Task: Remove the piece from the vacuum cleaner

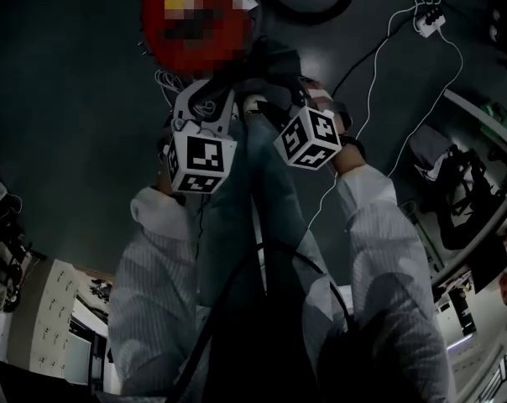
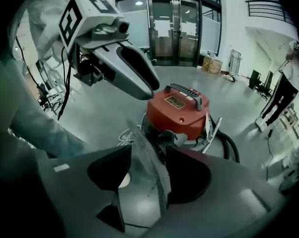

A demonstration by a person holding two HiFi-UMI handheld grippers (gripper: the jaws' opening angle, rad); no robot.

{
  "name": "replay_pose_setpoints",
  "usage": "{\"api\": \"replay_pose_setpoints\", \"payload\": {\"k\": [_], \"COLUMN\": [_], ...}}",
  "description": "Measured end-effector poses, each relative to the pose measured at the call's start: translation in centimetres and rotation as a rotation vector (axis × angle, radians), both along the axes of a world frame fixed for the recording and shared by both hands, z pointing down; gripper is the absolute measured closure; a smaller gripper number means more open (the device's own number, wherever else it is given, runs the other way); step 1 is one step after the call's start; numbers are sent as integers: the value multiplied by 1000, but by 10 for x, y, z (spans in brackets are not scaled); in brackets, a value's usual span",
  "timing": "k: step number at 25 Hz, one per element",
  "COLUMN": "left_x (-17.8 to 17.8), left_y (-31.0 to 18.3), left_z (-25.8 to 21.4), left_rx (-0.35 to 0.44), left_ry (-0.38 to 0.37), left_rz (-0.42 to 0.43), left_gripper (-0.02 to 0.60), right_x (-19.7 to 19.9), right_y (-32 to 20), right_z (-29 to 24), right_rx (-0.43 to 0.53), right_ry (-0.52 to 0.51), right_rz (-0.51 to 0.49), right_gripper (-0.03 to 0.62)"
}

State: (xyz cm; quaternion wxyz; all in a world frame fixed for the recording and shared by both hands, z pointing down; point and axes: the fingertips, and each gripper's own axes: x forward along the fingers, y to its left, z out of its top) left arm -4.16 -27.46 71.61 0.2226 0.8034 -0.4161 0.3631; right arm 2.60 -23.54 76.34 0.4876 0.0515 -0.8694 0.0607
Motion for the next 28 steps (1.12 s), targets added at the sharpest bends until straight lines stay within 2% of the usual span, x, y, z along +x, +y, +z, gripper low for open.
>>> {"api": "replay_pose_setpoints", "payload": {"k": [4, 7, 9, 11, 14, 17, 22, 28], "left_x": [-6, -9, -10, -12, -13, -15, -17, -16], "left_y": [-18, -21, -23, -24, -23, -23, -27, -27], "left_z": [44, 65, 72, 73, 74, 75, 73, 75], "left_rx": [9, -31, -43, -35, -29, -37, -55, -49], "left_ry": [-65, -71, -58, -42, -41, -49, -13, -50], "left_rz": [77, 93, 81, 56, 40, 17, -34, -32], "left_gripper": [451, 451, 451, 451, 453, 453, 468, 479], "right_x": [-2, -2, -4, -4, -2, -2, 0, 8], "right_y": [-7, -9, -10, -8, -1, 3, 12, 26], "right_z": [45, 66, 73, 77, 80, 80, 77, 77], "right_rx": [18, 17, 25, -8, -94, -90, -77, -74], "right_ry": [62, 99, 106, 104, 96, 115, 144, 158], "right_rz": [-82, -131, -159, -182, -181, -212, -293, -365], "right_gripper": [399, 401, 406, 430, 518, 540, 557, 549]}}
